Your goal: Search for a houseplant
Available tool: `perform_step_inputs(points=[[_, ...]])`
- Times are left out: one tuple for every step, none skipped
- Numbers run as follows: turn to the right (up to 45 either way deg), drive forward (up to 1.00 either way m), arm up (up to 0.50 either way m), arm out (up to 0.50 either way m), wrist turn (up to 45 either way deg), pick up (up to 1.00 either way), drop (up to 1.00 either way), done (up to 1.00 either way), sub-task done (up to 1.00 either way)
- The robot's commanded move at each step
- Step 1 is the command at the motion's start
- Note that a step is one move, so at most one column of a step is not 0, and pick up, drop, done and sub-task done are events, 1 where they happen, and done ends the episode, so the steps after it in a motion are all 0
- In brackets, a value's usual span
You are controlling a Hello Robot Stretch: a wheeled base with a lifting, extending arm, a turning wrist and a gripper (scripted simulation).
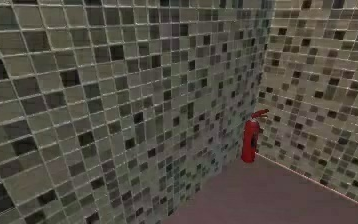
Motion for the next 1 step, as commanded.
perform_step_inputs(points=[[39.0, 0.0, 0.0, 0.0, 0.0, 0.0, 0.0, 0.0, 0.0]])
